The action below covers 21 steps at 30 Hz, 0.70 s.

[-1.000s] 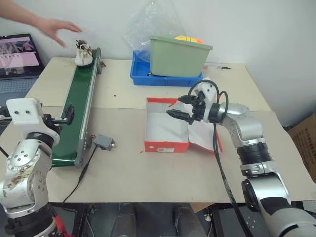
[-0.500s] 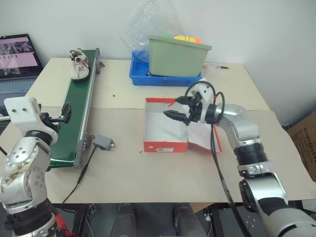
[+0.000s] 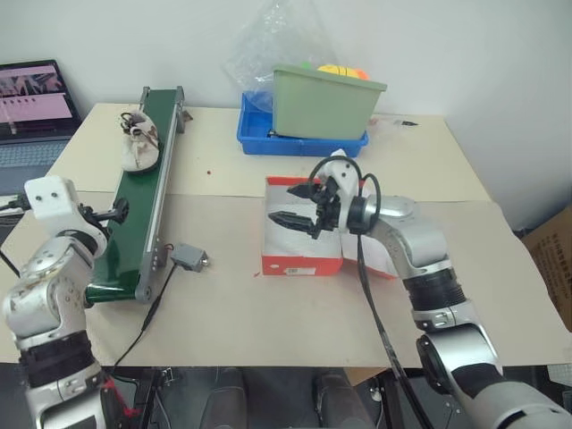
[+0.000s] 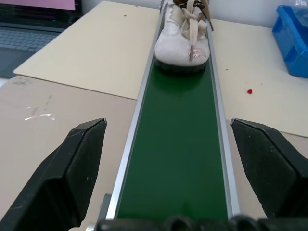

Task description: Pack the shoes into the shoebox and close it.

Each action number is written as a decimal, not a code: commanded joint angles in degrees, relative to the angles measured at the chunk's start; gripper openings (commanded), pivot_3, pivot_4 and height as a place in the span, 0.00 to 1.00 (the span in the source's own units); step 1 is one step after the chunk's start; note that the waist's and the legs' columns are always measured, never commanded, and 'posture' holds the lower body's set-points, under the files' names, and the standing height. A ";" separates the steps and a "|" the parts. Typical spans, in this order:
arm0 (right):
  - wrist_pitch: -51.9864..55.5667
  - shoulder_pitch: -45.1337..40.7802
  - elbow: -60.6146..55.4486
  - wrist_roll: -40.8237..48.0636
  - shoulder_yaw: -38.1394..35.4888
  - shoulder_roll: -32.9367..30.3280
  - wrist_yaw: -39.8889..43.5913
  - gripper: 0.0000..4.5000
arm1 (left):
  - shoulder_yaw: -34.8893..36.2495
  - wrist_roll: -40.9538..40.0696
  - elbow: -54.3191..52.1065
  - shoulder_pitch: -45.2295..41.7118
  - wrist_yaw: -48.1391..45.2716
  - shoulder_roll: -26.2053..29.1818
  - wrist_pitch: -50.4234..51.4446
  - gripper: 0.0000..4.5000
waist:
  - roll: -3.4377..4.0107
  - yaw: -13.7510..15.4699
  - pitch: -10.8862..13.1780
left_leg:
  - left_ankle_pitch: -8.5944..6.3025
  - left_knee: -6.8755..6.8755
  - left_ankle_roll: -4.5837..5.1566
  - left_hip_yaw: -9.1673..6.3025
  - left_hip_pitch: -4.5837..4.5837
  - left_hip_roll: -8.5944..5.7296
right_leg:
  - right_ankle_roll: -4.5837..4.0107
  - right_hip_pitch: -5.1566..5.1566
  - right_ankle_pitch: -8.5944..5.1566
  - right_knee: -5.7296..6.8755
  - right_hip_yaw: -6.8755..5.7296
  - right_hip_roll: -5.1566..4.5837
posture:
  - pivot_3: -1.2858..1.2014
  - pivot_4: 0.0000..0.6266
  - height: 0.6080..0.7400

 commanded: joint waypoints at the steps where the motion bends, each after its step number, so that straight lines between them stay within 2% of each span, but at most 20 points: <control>1: 0.91 -0.07 -3.75 1.50 -1.16 -0.72 -0.42 1.00 | -0.25 0.14 5.40 -3.95 -3.27 3.83 -2.05 0.99 | 0.00 -0.05 0.00 | 0.00 0.00 0.00 0.00 0.00 -0.01 | 0.00 0.00 0.00 0.00 0.00 -0.01 | 0.52 0.24 1.00; 7: 0.93 0.68 -4.37 1.75 -1.05 -1.04 -1.32 1.00 | -3.42 2.63 15.84 -10.79 -5.59 7.89 -3.68 0.99 | 0.00 -0.12 0.00 | 0.00 -0.01 0.00 0.00 0.00 -0.01 | 0.00 -0.01 0.00 0.01 0.00 0.00 | 0.52 0.24 1.00; 11: 0.97 1.20 -4.76 1.96 -1.14 -1.22 -1.79 1.00 | -4.59 2.70 18.81 -14.01 -5.81 7.60 -3.71 0.99 | 0.00 -0.04 0.00 | 0.00 -0.01 0.00 0.00 -0.02 -0.01 | 0.00 -0.01 0.00 0.00 0.00 -0.01 | 0.52 0.24 1.00; 16: 0.94 1.71 -5.13 1.87 -0.90 -1.62 -2.02 1.00 | -4.21 1.51 19.94 -14.11 -5.10 5.84 0.04 0.99 | 0.00 -0.05 0.00 | 0.00 -0.01 0.00 0.01 -0.02 -0.01 | 0.00 0.00 0.00 0.01 0.00 -0.01 | 0.52 0.24 1.00; 19: 0.83 1.70 -5.16 1.74 -0.83 -1.91 -2.16 1.00 | -1.40 -0.40 19.69 -13.07 -2.90 4.23 4.37 0.84 | 0.00 -0.09 0.00 | 0.00 0.00 0.00 0.00 -0.02 -0.01 | 0.00 -0.01 0.00 0.03 0.00 -0.01 | 0.52 0.24 1.00; 21: 0.62 1.57 -4.99 1.45 -0.70 -2.13 -2.29 1.00 | -1.37 -0.18 18.74 -12.11 -2.33 4.18 5.69 0.68 | 0.00 -0.18 0.00 | 0.00 0.00 0.00 0.00 -0.02 -0.01 | 0.00 -0.01 0.00 0.03 0.01 -0.01 | 0.52 0.24 1.00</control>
